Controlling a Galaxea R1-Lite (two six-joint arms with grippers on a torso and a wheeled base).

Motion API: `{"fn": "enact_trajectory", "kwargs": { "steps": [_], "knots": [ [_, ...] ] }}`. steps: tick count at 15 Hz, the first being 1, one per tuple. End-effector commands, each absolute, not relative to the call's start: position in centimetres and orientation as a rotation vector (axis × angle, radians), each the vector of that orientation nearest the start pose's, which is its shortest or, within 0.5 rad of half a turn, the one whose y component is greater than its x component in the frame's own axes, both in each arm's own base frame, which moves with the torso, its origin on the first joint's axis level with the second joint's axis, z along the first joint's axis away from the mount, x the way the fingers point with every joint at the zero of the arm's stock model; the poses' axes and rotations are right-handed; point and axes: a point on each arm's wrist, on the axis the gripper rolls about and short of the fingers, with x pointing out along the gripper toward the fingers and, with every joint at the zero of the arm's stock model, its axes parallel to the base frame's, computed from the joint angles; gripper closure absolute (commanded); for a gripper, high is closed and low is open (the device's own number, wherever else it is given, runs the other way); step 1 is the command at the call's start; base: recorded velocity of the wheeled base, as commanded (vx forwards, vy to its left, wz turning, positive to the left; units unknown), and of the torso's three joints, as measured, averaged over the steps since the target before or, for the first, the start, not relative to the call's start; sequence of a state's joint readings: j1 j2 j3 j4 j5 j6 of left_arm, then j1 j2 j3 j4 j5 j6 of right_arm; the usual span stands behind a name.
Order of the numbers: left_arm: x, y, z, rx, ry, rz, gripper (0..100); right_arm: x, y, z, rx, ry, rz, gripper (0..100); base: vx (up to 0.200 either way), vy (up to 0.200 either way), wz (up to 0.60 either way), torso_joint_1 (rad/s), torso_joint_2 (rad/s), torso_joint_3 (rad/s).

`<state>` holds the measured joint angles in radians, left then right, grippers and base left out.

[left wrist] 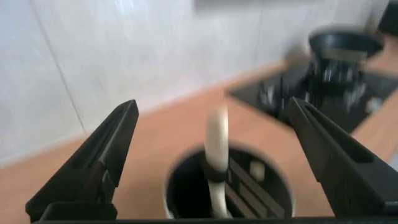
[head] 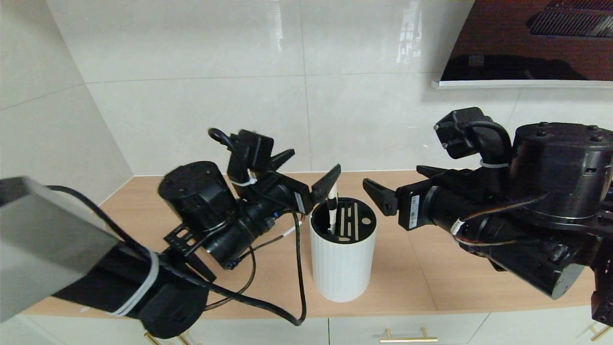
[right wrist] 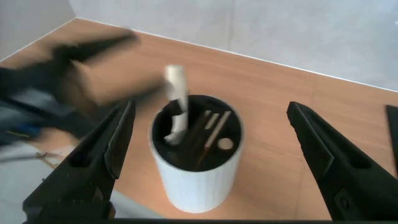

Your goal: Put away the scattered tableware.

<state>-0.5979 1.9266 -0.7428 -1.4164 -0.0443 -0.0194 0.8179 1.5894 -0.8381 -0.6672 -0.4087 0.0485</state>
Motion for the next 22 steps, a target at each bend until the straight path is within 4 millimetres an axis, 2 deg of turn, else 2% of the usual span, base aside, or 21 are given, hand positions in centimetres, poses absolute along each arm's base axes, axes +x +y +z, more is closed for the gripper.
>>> {"fn": "enact_trajectory", "kwargs": {
  "steps": [1,2,4,6,7,8,9,10,11,12,13,16,18,20,22],
  "knots": [
    [20.4,-14.0,25.0,-0.136,-0.390,-0.624,0,19.4,17.7,23.3,0.012,0.061,0.365,0,0.000,0.000,0.00,0.000,0.00,0.000],
    [18.9,-12.9,25.6,-0.142,-0.404,-0.623,0,18.6,16.8,23.4,0.018,0.052,0.361,0,0.000,0.000,0.00,0.000,0.00,0.000],
    [15.4,-10.3,25.2,-0.149,-0.391,-0.609,0,16.7,12.7,24.1,0.047,0.010,0.290,0,0.000,0.000,0.00,0.000,0.00,0.000],
    [11.8,-7.1,24.1,-0.164,-0.347,-0.569,0,13.0,9.3,22.8,0.056,-0.002,0.336,0,0.000,0.000,0.00,0.000,0.00,0.000],
    [9.8,-5.3,24.6,-0.203,-0.365,-0.532,0,11.1,7.4,22.5,0.075,-0.040,0.336,0,0.000,0.000,0.00,0.000,0.00,0.000],
    [8.1,-4.0,24.9,-0.230,-0.374,-0.501,0,9.8,6.0,22.5,0.092,-0.078,0.303,0,0.000,0.000,0.00,0.000,0.00,0.000],
    [7.2,-3.4,24.9,-0.235,-0.370,-0.485,0,9.3,5.3,22.3,0.099,-0.092,0.272,0,0.000,0.000,0.00,0.000,0.00,0.000],
    [3.9,-1.6,23.8,-0.219,-0.329,-0.435,0,6.8,2.5,21.0,0.109,-0.149,0.149,0,0.000,0.000,0.00,0.000,0.00,0.000],
    [1.8,-0.7,22.7,-0.209,-0.300,-0.406,0,5.2,1.4,20.9,0.121,-0.197,0.094,0,0.000,0.000,0.00,0.000,0.00,0.000],
    [0.8,-0.4,22.2,-0.206,-0.291,-0.395,0,4.4,1.0,20.9,0.127,-0.218,0.073,0,0.000,0.000,0.00,0.000,0.00,0.000],
    [-1.8,0.3,20.8,-0.227,-0.276,-0.374,0,1.9,-0.1,21.1,0.142,-0.287,0.013,0,0.000,0.000,0.00,0.000,0.00,0.000],
    [-4.7,0.6,18.9,-0.233,-0.320,-0.349,0,-2.4,-1.1,19.2,0.083,-0.316,-0.014,0,0.000,0.000,0.00,0.000,0.00,0.000],
    [-5.1,0.5,17.8,-0.230,-0.304,-0.312,0,-4.0,-1.2,17.6,0.047,-0.304,-0.013,0,0.000,0.000,0.00,0.000,0.00,0.000],
    [-4.7,0.6,17.4,-0.240,-0.319,-0.259,0,-4.1,-1.0,16.2,0.028,-0.263,-0.043,0,0.000,0.000,0.00,0.000,0.00,0.000],
    [-4.3,0.5,17.0,-0.228,-0.360,-0.234,0,-3.6,-0.5,14.4,0.011,-0.276,-0.158,0,0.000,0.000,0.00,0.000,0.00,0.000]
  ]
}}
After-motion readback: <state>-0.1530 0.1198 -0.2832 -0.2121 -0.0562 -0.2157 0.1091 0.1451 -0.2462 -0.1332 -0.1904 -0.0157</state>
